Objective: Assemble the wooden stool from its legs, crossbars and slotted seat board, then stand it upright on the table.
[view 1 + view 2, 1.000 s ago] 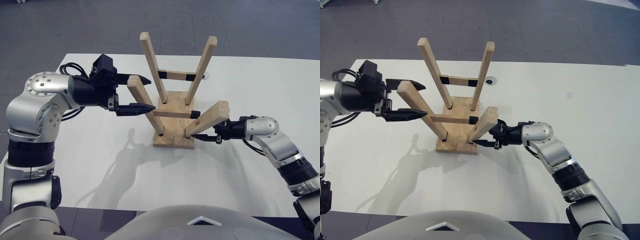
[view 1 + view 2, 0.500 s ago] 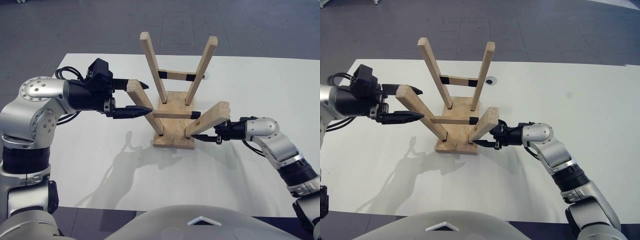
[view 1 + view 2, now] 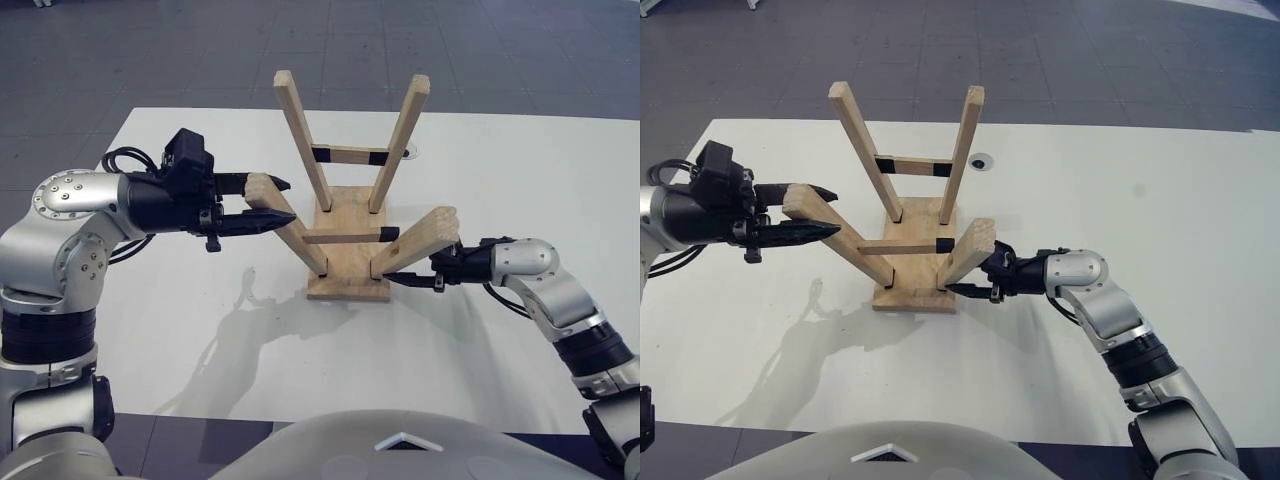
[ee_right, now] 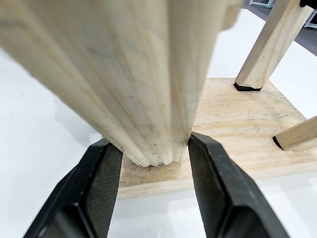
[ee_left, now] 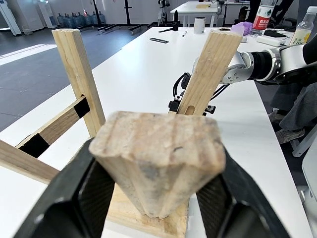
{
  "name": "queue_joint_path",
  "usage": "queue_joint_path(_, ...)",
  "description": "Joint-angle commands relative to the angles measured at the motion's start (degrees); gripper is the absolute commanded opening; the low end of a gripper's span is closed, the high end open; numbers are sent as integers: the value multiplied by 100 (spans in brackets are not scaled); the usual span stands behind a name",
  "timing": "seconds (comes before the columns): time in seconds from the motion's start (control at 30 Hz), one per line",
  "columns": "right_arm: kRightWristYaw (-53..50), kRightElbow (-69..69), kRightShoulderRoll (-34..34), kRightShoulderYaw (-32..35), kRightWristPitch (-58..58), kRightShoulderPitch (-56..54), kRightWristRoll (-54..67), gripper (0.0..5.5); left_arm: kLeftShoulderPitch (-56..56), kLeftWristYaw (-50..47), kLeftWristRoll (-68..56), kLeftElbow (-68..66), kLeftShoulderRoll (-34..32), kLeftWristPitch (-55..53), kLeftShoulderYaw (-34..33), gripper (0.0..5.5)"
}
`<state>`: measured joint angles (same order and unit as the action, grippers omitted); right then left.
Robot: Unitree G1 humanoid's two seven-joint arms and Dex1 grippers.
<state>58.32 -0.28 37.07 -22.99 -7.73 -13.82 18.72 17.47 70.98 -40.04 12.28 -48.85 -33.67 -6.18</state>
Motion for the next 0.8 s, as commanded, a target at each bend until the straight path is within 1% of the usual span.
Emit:
queue_joint_path(0.03, 6, 431, 109, -146, -712, 492, -303, 202, -185, 151, 402, -776, -138, 229, 80, 214)
queue_joint_path(0.23, 68, 511, 50, -131, -800, 499, -237, 202, -128, 230, 429, -1093, -174, 538, 97, 214)
queue_joint_path(0.33, 68, 814, -155, 24, -1318, 350, 111, 202, -3, 238, 402, -1104, -147, 575, 150, 214)
queue_joint_path(0.43, 131, 1265, -250, 122, -1454, 73, 115, 202, 65, 214, 405, -1119, -124, 589, 204, 214)
queue_joint_path(0.63, 325, 1831, -336, 170, -1298, -217, -39, 202, 0, 214, 488, -1296, -114, 700, 237, 214)
queue_joint_path(0.8, 449, 1793, -301, 93, -916, -133, -223, 202, -122, 131, 713, -2104, -100, 970, 215, 214)
